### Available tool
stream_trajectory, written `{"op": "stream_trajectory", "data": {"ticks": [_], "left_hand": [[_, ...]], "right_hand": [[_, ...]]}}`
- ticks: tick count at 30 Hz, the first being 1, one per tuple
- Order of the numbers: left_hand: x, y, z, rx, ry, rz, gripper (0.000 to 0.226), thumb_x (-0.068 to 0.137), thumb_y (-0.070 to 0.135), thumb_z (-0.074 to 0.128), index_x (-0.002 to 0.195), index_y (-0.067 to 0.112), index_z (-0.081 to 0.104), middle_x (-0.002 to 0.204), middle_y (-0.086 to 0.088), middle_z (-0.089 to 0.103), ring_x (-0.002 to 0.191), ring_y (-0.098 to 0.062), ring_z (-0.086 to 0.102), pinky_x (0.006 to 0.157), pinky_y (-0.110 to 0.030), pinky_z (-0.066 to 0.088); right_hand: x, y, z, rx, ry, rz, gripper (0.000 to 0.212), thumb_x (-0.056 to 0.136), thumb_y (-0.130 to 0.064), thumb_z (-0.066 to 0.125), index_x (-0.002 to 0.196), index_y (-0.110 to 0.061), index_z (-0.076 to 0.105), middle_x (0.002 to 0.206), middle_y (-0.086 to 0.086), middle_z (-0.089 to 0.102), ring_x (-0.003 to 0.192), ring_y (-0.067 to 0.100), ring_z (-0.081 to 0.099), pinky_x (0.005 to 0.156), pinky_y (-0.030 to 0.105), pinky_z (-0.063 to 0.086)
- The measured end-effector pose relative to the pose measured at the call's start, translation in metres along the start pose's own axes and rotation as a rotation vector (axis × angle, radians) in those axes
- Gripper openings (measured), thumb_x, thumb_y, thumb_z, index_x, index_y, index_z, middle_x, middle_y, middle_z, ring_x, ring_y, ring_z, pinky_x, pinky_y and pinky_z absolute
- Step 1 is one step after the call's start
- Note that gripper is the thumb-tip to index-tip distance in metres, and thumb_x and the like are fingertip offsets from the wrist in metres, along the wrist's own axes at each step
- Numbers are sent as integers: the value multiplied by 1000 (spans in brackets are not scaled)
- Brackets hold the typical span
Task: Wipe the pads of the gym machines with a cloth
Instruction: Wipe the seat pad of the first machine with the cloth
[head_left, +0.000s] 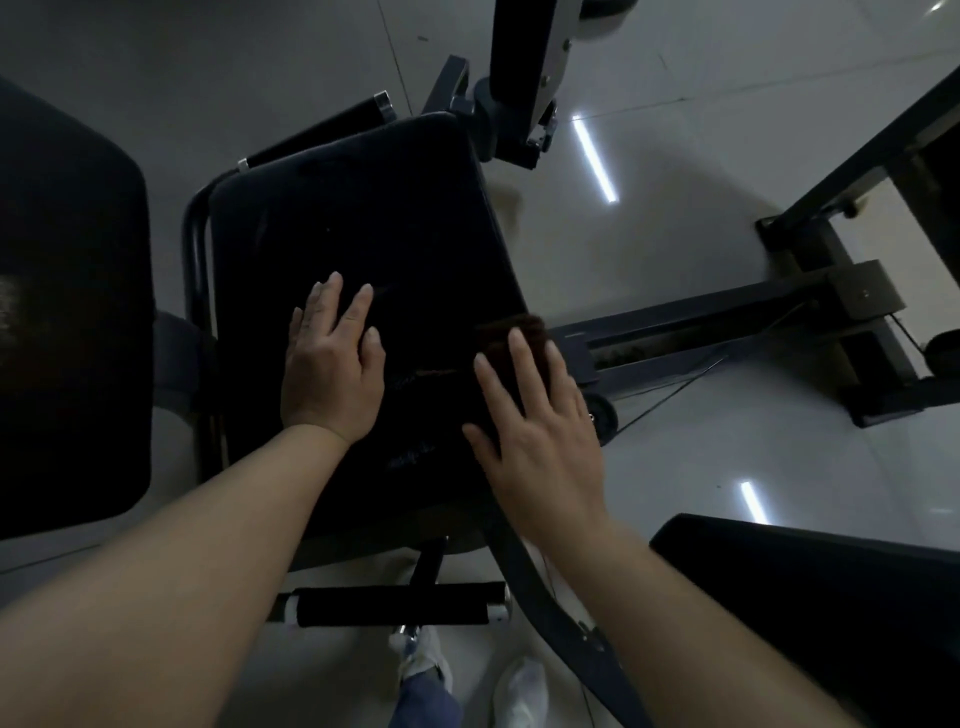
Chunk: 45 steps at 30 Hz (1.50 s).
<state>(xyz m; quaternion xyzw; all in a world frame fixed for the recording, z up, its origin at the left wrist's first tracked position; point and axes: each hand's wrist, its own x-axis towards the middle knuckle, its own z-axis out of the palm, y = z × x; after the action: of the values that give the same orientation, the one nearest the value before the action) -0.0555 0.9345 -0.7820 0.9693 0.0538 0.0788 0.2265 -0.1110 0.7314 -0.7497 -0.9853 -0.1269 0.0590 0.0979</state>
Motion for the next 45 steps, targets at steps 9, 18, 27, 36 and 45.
{"op": "stream_trajectory", "data": {"ticks": [9, 18, 27, 36, 45], "left_hand": [[2, 4, -4, -41, 11, -24, 43, 98, 18, 43, 140, 13, 45, 152, -14, 32, 143, -27, 23, 118, -44, 19], [-2, 0, -5, -148, 75, -46, 42, 96, 22, 36, 132, 8, 54, 145, -14, 42, 139, -27, 31, 113, -48, 30], [-18, -7, -8, -240, 96, -267, 38, 94, 7, 46, 131, 11, 53, 149, -8, 36, 143, -22, 24, 111, -48, 33], [-20, -15, -5, -284, 214, -217, 28, 90, 24, 47, 104, 14, 69, 130, -4, 55, 125, -20, 49, 102, -39, 42], [-17, -17, -6, -312, 215, -234, 23, 86, 17, 52, 104, 16, 66, 130, -4, 56, 126, -17, 46, 104, -34, 38]], "right_hand": [[106, -5, -19, 77, -83, 99, 60, 100, -49, 25, 152, -32, 0, 159, 6, -15, 146, 31, -8, 118, 44, 6], [11, -26, 3, -125, -74, -182, 54, 98, -43, 27, 149, -24, 26, 158, 9, 17, 145, 28, 10, 117, 42, 11], [37, -55, -2, -76, -48, -117, 62, 96, -39, 29, 151, -15, 12, 158, 14, 9, 146, 29, 5, 119, 41, 9], [197, -77, -4, -59, -97, -246, 51, 99, -24, 36, 149, -14, 28, 158, 7, 19, 146, 24, 11, 119, 40, 16], [237, -95, -4, -114, -102, -225, 56, 101, -38, 26, 152, -24, 6, 160, 0, -5, 146, 18, -9, 117, 34, -6]]}}
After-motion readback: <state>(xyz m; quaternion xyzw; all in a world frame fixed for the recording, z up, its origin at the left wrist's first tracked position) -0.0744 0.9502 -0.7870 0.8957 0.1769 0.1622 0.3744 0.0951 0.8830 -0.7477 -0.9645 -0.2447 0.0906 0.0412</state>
